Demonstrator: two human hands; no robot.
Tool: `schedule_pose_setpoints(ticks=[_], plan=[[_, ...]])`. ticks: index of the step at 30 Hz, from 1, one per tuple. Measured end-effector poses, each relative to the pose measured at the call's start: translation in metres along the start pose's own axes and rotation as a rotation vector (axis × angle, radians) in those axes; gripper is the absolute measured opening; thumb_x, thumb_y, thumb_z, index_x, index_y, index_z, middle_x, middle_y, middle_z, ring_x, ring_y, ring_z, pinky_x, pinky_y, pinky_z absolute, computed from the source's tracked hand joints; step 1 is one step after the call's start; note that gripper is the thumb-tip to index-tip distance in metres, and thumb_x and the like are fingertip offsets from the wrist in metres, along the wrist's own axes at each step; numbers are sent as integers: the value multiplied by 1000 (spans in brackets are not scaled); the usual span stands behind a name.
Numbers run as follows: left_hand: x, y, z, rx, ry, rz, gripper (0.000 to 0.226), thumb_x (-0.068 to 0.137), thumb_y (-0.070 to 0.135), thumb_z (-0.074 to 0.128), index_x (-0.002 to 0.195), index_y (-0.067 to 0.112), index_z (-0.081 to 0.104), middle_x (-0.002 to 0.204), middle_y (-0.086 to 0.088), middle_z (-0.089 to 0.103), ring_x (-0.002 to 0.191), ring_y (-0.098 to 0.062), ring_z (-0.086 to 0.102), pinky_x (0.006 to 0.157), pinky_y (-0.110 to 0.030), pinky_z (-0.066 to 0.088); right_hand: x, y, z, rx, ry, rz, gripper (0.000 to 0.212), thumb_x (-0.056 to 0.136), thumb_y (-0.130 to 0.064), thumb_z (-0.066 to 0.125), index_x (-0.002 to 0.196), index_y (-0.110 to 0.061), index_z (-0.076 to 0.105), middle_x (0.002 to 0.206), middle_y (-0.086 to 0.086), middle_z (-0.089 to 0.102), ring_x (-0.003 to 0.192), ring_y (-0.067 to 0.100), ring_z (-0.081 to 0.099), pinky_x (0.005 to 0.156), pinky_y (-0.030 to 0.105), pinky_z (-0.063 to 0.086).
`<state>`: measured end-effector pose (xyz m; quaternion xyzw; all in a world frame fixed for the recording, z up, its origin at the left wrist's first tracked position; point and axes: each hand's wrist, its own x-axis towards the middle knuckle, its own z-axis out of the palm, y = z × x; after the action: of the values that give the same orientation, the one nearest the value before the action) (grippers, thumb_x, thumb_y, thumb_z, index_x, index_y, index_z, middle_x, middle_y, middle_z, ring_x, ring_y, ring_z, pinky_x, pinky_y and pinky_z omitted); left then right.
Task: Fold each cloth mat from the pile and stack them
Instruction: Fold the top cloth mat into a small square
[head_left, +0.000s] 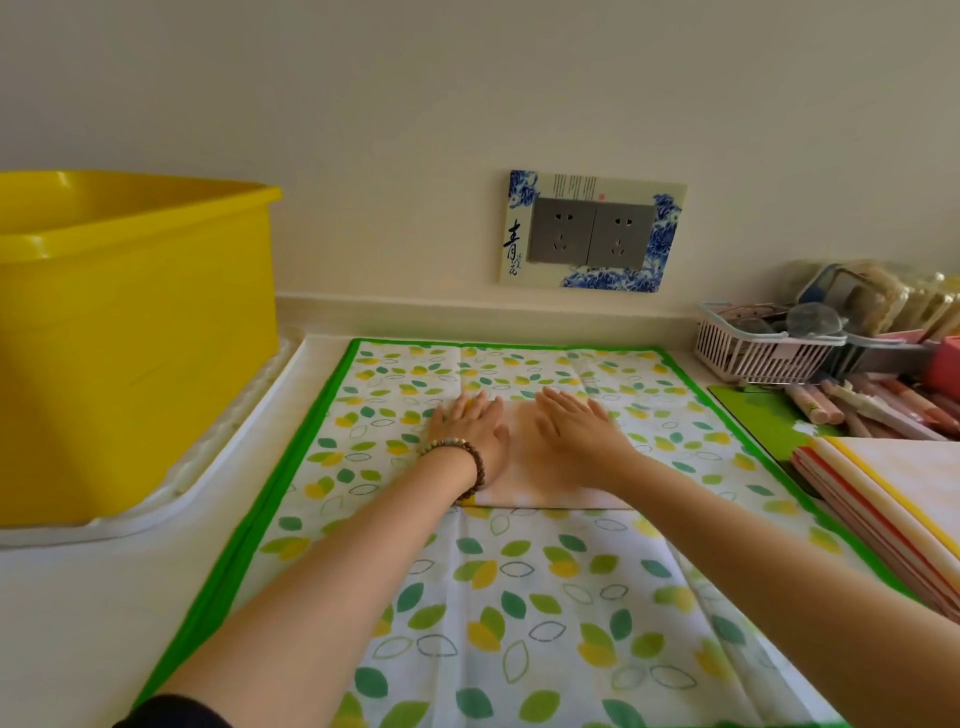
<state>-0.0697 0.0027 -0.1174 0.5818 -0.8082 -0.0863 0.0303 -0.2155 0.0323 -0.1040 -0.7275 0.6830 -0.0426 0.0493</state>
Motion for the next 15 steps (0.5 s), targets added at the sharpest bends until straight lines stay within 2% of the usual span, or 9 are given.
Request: schedule_pose_setpoints(ticks=[6,15], plan=[[5,-1,3,-2,18,0,52,100,33,9,151,24,1,159,5,-3,146,-18,-6,118,-43,0,26,-19,15,5,-30,-75,53,102,-30,15,151,-14,7,160,1,3,147,15,1,118,36,-1],[3,-2,3,-14,24,4,53,100,32,14,151,23,2,159,3,-4,146,-18,-7,118,-42,-2,17,11,15,19,-8,24,67,98,-53,15,152,-14,3,159,2,-2,147,14,-2,117,30,-3]])
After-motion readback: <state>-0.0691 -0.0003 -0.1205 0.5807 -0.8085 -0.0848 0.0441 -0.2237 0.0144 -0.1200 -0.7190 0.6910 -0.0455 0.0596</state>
